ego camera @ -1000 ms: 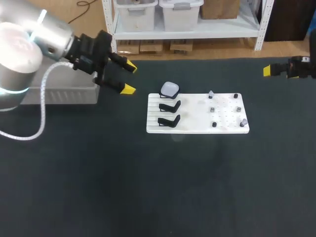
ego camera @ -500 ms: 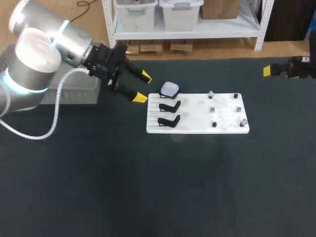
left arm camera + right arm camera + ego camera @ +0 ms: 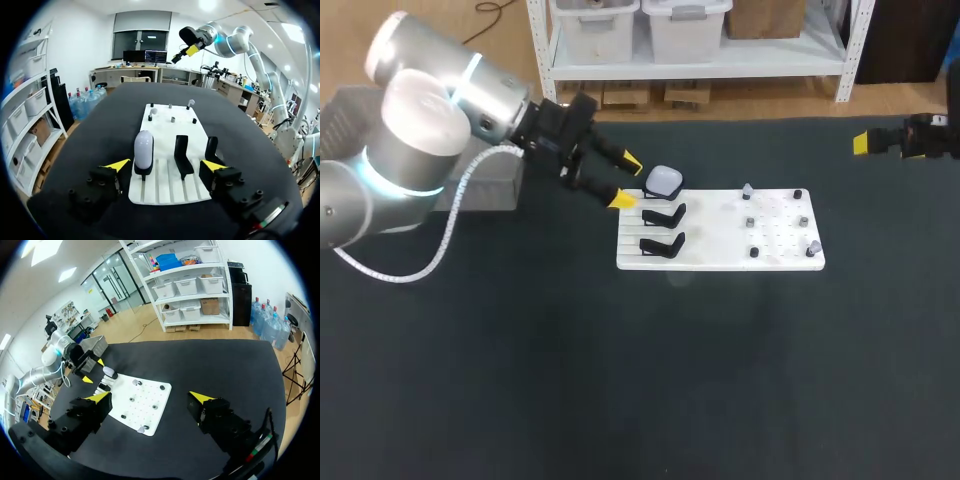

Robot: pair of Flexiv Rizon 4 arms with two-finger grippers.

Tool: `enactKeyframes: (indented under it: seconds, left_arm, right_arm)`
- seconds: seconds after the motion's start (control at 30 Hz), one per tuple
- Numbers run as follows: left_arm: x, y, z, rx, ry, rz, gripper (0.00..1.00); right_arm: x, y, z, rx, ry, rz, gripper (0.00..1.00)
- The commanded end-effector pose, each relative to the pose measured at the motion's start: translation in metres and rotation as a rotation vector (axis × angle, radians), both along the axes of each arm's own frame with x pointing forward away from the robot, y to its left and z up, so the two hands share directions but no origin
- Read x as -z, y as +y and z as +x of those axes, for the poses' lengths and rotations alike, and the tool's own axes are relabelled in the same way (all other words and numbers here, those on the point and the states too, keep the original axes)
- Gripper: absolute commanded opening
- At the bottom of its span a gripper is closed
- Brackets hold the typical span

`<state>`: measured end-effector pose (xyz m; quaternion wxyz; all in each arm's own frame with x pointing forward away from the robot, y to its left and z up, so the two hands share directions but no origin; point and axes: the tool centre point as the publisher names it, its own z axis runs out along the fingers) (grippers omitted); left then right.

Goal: Pick up each earbud case from the left stands, insert the matching earbuds, close the lid, and place the case in the box.

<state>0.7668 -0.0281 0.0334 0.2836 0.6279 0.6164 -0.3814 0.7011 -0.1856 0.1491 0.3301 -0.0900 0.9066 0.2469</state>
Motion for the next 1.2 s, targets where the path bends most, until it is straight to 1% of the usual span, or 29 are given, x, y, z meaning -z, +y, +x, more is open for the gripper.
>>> enactKeyframes:
  seconds: [0.03,0.17,0.27,0.47,0.5,0.53,0.57,0.63,0.9,0.97,1.2]
  left_arm:
    - [0.006,-0.007,0.006,-0.006,0.0,-0.007,0.85]
    - [0.006,-0.012,0.009,0.004,-0.012,-0.016,0.81]
    - [0.008,-0.016,0.013,0.013,-0.023,-0.017,0.81]
    - [0.01,-0.022,0.019,0.024,-0.035,-0.028,0.76]
    - [0.01,-0.023,0.02,0.028,-0.039,-0.028,0.74]
    - [0.01,-0.023,0.02,0.03,-0.041,-0.028,0.68]
    - [0.011,-0.024,0.021,0.032,-0.041,-0.029,0.51]
    - [0.013,-0.025,0.022,0.037,-0.041,-0.029,0.46]
    - [0.021,-0.027,0.025,0.035,-0.042,-0.021,0.47]
    - [0.022,-0.027,0.027,0.029,-0.062,-0.014,0.48]
    - [0.023,-0.031,0.031,0.024,-0.081,-0.021,0.49]
  right_arm:
    - [-0.001,0.0,-0.001,0.002,0.001,-0.002,1.0]
    - [-0.001,0.0,-0.001,0.002,0.001,-0.002,1.0]
    - [-0.001,0.0,-0.001,0.002,0.001,-0.002,1.0]
    - [-0.001,0.0,-0.001,0.002,0.001,-0.002,1.0]
    - [-0.001,0.0,-0.001,0.002,0.001,-0.002,1.0]
    - [-0.001,0.0,-0.001,0.002,0.001,-0.002,1.0]
    - [-0.001,0.0,-0.001,0.002,0.001,-0.002,1.0]
    - [-0.001,0.0,-0.001,0.002,0.001,-0.002,1.0]
    - [-0.001,0.0,-0.001,0.002,0.001,-0.002,1.0]
    - [-0.001,0.0,-0.001,0.002,0.001,-0.002,1.0]
    - [-0.001,0.0,-0.001,0.002,0.001,-0.002,1.0]
